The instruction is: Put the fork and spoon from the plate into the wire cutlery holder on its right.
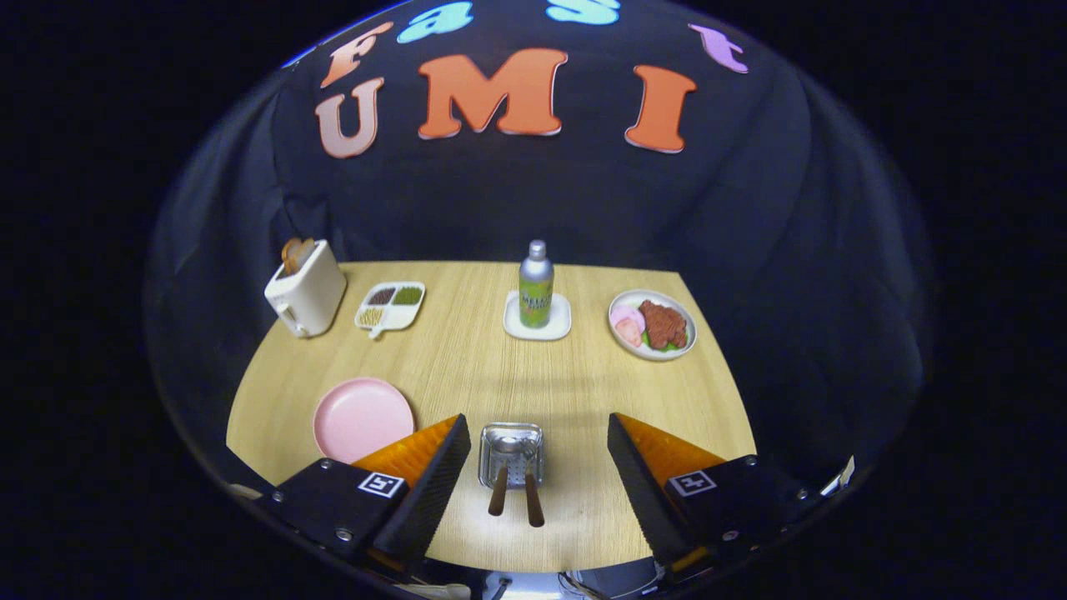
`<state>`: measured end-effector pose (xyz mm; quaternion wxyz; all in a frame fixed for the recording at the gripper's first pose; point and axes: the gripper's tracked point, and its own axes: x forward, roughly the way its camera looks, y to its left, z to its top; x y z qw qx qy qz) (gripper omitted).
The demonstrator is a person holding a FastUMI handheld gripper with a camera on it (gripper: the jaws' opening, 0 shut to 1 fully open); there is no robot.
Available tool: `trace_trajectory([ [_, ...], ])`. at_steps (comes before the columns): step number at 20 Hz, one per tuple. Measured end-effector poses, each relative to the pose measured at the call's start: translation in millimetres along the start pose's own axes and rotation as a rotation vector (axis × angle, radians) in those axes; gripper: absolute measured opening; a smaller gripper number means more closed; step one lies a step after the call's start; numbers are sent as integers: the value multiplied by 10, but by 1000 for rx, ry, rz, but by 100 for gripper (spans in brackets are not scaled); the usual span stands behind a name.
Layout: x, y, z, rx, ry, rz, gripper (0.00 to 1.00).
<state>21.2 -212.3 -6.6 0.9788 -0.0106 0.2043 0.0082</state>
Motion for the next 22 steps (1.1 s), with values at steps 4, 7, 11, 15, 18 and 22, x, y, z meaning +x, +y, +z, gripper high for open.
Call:
trace_trajectory([
  [4, -440, -122, 639, 36, -205, -22, 99],
  [7, -759, -218, 943, 57, -329, -38, 99],
  [11, -971, -346, 1026, 141, -428, -58, 99],
  [15, -1075, -450, 951, 160, -467, -77, 99],
  [18, -1153, -563, 928, 122, -490, -124, 99],
  [22, -1175, -510, 870, 101, -506, -104, 99],
])
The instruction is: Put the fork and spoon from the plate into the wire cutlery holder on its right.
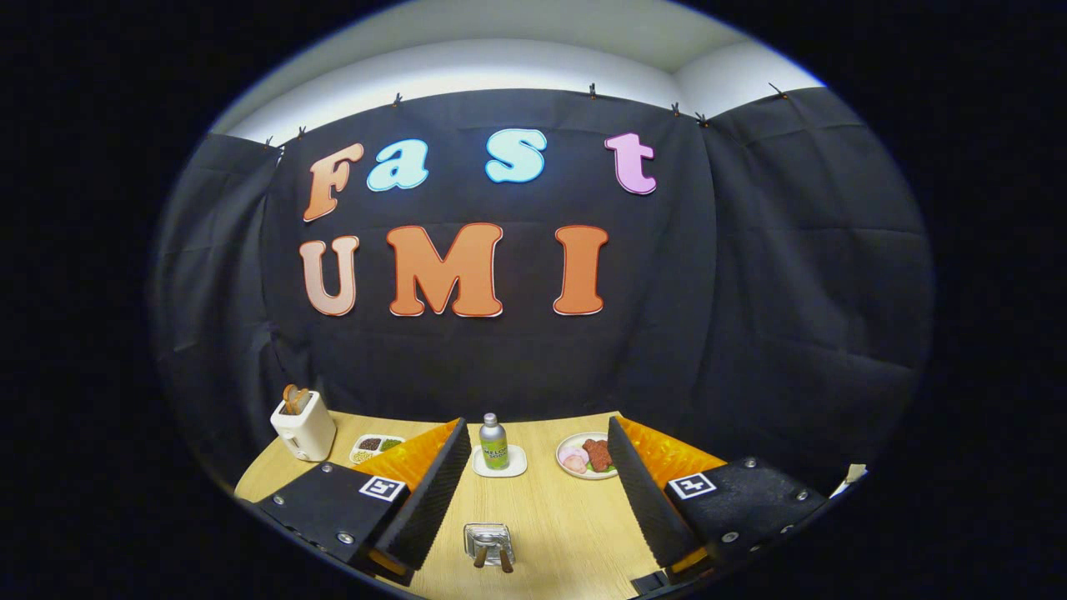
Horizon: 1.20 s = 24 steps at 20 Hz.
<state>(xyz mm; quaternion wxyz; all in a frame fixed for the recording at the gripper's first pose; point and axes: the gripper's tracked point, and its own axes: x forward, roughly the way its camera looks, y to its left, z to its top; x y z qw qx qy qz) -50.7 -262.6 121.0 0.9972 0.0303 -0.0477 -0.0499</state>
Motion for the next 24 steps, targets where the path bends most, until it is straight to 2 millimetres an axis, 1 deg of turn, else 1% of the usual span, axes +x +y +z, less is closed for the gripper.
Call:
trace_trajectory([
  [2, 8, 7, -76, -17, 0, 10, 99],
  [10, 0, -129, -162, -25, -20, 16, 99],
  [13, 18, -231, -106, -39, -39, -5, 99],
  [15, 26, -300, -15, -26, -63, -23, 99],
  [18, 25, -306, 48, -17, -94, -31, 99],
  [20, 43, -330, 38, -25, -113, -41, 99],
  [23, 77, -240, -24, -37, -110, -25, 99],
  [24, 96, -268, -68, -57, -101, -31, 99],
])
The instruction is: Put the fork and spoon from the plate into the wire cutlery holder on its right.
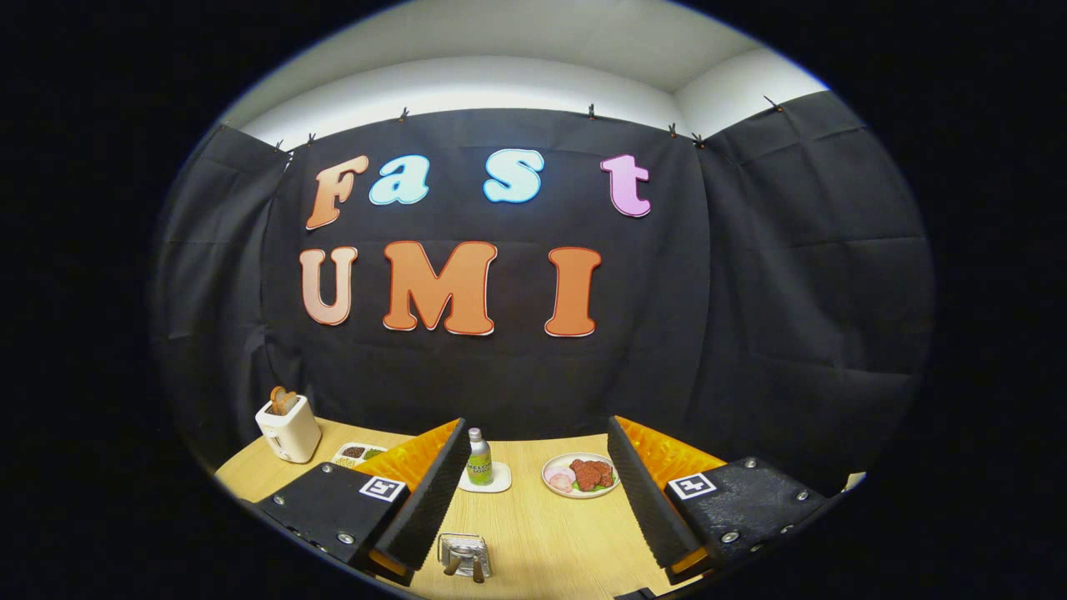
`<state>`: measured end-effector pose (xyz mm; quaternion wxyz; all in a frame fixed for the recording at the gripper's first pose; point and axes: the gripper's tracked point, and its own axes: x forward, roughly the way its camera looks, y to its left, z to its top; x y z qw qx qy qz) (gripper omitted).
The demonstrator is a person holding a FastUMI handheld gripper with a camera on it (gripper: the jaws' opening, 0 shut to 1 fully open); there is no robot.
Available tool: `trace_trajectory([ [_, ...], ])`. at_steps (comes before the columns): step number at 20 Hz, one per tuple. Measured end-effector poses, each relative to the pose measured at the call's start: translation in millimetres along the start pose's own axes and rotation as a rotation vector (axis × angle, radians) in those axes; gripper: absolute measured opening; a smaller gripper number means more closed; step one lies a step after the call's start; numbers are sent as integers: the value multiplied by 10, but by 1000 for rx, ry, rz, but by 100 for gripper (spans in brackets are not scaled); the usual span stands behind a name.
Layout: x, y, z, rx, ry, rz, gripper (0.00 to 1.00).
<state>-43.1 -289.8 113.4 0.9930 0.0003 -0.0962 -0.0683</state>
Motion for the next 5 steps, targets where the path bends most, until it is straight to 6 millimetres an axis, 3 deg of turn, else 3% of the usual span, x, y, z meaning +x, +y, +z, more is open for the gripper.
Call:
trace_trajectory([
  [5, 30, -60, -7, -26, -8, -20, 99],
])
